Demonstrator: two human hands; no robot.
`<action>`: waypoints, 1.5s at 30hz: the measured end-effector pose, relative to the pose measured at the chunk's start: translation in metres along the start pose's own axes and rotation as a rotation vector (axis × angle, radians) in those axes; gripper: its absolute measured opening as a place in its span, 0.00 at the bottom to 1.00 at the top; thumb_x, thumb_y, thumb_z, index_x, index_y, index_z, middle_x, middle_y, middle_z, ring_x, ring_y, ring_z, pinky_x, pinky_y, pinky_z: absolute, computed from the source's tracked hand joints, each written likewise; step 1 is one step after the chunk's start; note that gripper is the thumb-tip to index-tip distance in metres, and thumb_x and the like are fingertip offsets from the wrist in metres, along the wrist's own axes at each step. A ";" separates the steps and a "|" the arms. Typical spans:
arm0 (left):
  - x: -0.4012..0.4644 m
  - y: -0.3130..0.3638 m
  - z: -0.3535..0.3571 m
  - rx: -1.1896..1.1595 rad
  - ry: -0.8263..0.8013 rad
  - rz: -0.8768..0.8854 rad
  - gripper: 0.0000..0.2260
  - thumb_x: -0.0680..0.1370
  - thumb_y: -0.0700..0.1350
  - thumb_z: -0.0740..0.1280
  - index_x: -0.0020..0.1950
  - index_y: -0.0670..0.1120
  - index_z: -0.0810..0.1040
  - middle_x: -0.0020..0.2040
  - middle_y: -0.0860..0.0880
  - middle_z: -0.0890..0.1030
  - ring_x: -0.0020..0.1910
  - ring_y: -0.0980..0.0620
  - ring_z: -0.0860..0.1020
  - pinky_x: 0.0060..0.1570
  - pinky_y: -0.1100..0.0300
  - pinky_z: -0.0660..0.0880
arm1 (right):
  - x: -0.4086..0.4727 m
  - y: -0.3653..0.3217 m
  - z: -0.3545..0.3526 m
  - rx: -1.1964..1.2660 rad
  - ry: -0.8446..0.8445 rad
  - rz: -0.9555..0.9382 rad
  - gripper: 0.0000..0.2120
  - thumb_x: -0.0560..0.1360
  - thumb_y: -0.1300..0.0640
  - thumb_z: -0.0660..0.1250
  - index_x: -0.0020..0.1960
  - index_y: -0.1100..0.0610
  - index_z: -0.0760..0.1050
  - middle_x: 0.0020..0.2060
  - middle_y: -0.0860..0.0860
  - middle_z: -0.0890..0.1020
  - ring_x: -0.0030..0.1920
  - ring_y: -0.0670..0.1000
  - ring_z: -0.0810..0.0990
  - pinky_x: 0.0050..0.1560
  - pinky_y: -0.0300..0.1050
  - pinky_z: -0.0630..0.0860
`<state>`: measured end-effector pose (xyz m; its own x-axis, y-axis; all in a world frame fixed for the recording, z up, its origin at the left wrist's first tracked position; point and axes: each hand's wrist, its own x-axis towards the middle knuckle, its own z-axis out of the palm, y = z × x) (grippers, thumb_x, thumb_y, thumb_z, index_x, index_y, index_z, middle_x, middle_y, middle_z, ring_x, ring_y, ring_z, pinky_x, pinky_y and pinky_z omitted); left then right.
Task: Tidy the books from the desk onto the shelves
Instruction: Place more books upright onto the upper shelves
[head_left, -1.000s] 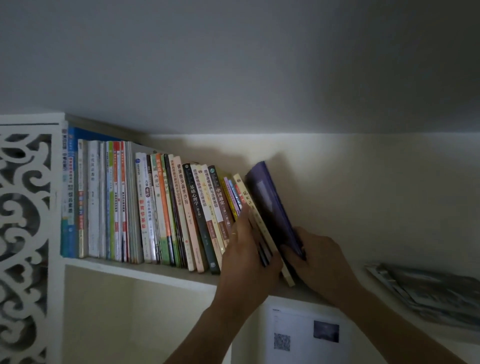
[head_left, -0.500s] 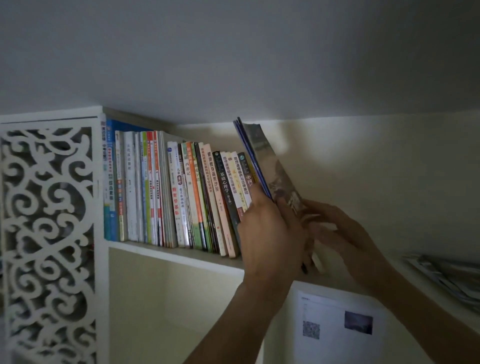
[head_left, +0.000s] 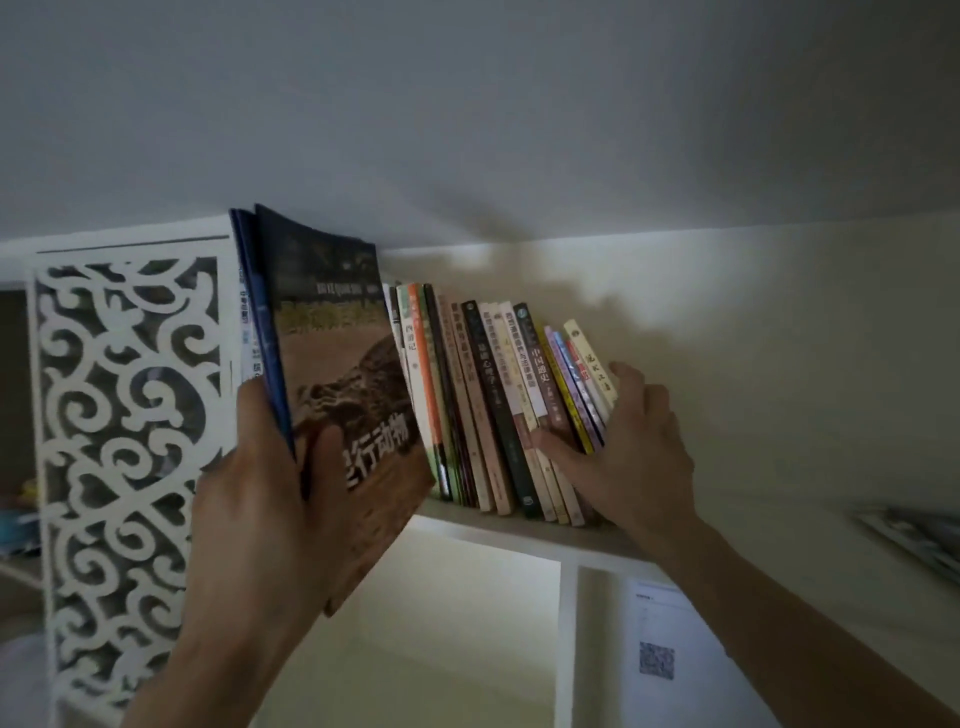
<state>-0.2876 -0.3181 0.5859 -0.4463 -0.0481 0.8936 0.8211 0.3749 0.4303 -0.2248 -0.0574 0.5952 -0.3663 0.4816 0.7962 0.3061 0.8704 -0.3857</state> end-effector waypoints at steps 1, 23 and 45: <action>-0.002 -0.007 -0.005 -0.009 0.000 -0.003 0.14 0.80 0.38 0.68 0.54 0.49 0.63 0.31 0.59 0.69 0.25 0.64 0.66 0.21 0.67 0.59 | 0.000 -0.002 0.002 -0.014 0.040 -0.010 0.50 0.65 0.28 0.71 0.76 0.51 0.55 0.60 0.55 0.70 0.59 0.58 0.75 0.50 0.53 0.77; -0.014 -0.065 -0.028 -0.191 -0.049 -0.020 0.08 0.79 0.43 0.69 0.53 0.51 0.72 0.33 0.49 0.79 0.39 0.53 0.78 0.35 0.60 0.73 | -0.003 -0.038 0.028 -0.332 0.261 0.025 0.63 0.59 0.21 0.67 0.79 0.60 0.54 0.61 0.65 0.72 0.56 0.65 0.76 0.51 0.59 0.78; 0.008 -0.052 0.004 -0.302 -0.110 -0.015 0.05 0.82 0.40 0.66 0.55 0.46 0.73 0.40 0.51 0.80 0.39 0.55 0.79 0.31 0.66 0.74 | 0.001 -0.046 0.032 -0.343 0.249 0.012 0.69 0.53 0.24 0.71 0.81 0.55 0.45 0.62 0.66 0.69 0.57 0.66 0.71 0.54 0.63 0.72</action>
<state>-0.3354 -0.3337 0.5706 -0.4811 0.0552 0.8749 0.8754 0.0828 0.4762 -0.2672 -0.0934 0.5989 -0.1506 0.4155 0.8971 0.5995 0.7599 -0.2513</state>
